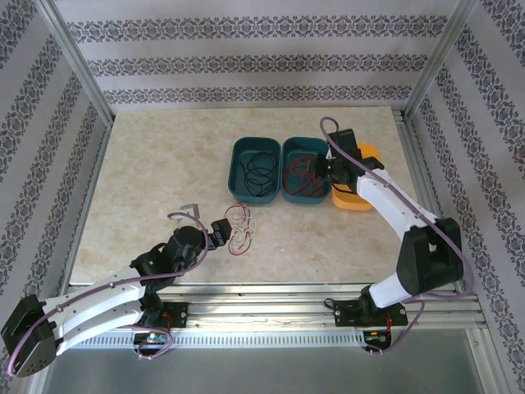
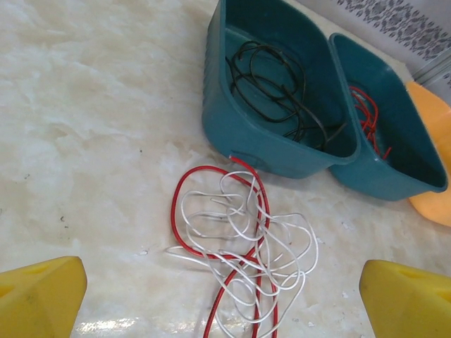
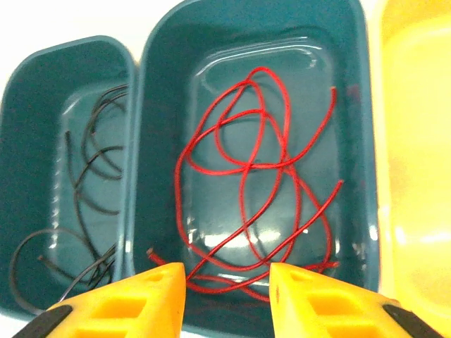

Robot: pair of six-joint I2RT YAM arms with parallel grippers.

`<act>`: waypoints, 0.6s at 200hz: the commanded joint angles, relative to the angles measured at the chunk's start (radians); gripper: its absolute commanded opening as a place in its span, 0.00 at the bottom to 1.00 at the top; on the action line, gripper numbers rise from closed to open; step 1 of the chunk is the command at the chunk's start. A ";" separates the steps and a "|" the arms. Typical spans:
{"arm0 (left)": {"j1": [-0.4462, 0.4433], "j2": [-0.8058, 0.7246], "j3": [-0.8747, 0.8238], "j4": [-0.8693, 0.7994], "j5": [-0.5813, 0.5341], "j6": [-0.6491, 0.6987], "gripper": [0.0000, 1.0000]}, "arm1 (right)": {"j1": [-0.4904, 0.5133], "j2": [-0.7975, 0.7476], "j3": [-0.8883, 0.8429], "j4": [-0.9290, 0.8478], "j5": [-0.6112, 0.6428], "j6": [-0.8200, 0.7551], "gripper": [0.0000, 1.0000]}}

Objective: Untangle the cables

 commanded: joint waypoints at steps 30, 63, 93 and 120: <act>-0.012 0.158 0.115 -0.051 0.079 0.016 0.96 | 0.077 -0.176 -0.139 0.047 0.006 -0.022 0.67; -0.013 0.334 0.234 -0.083 0.188 0.087 0.83 | 0.085 -0.261 -0.190 0.041 0.040 -0.002 0.98; -0.023 0.474 0.326 -0.103 0.224 0.115 0.72 | 0.083 -0.319 -0.221 0.027 0.092 0.012 0.98; -0.047 0.585 0.406 -0.162 0.182 0.136 0.72 | 0.082 -0.350 -0.240 0.029 0.107 0.017 0.98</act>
